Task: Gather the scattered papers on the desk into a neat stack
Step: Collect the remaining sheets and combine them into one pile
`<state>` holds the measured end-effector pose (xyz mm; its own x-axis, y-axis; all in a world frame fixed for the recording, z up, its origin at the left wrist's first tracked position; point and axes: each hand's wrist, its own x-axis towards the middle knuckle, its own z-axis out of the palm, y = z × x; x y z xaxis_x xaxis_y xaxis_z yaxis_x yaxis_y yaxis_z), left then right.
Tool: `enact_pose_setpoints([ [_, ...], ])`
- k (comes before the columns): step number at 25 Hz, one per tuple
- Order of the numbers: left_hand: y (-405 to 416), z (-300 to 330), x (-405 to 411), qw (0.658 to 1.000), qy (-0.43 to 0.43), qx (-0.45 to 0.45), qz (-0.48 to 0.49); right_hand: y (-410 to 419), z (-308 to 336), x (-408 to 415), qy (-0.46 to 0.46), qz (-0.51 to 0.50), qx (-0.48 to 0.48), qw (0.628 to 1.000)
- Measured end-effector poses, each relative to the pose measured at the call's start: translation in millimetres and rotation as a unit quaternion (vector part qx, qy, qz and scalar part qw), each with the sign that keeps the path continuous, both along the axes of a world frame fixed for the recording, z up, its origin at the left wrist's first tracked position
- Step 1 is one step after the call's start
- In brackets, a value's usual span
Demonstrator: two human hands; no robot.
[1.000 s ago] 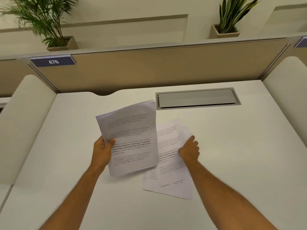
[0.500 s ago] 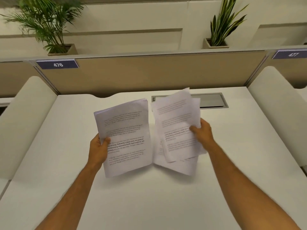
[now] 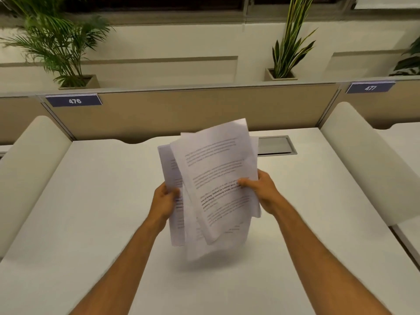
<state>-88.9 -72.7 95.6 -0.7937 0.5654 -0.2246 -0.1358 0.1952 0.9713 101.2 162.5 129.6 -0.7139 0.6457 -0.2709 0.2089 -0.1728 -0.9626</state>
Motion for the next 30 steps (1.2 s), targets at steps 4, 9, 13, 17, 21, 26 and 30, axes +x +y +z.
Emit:
enact_pose_setpoints([
  [4, 4, 9, 25, 0.997, 0.016, 0.069, -0.010, -19, -7, 1, -0.026, -0.035, 0.085, 0.995],
  [9, 4, 2, 45, 0.994, 0.083, 0.075, -0.011, -43, -17, 9, 0.044, -0.079, 0.136, 0.987],
  [13, 4, -1, 53, 0.989, 0.145, 0.031, 0.005, -52, -28, 22, 0.037, -0.101, 0.165, 0.980],
  [17, 3, -1, 57, 0.987, 0.158, -0.002, -0.006, -61, -36, 30, 0.022, -0.108, 0.152, 0.982],
  [21, 6, -6, 58, 0.990, 0.142, -0.020, -0.019, -62, -42, 34, 0.021, -0.114, 0.108, 0.987],
  [26, 5, -13, 59, 0.996, 0.089, 0.024, -0.022, -61, -43, 37, 0.024, -0.129, 0.064, 0.989],
  [30, 8, -11, 62, 0.997, 0.063, 0.043, -0.021, -55, -37, 36, 0.080, -0.068, 0.075, 0.992],
])
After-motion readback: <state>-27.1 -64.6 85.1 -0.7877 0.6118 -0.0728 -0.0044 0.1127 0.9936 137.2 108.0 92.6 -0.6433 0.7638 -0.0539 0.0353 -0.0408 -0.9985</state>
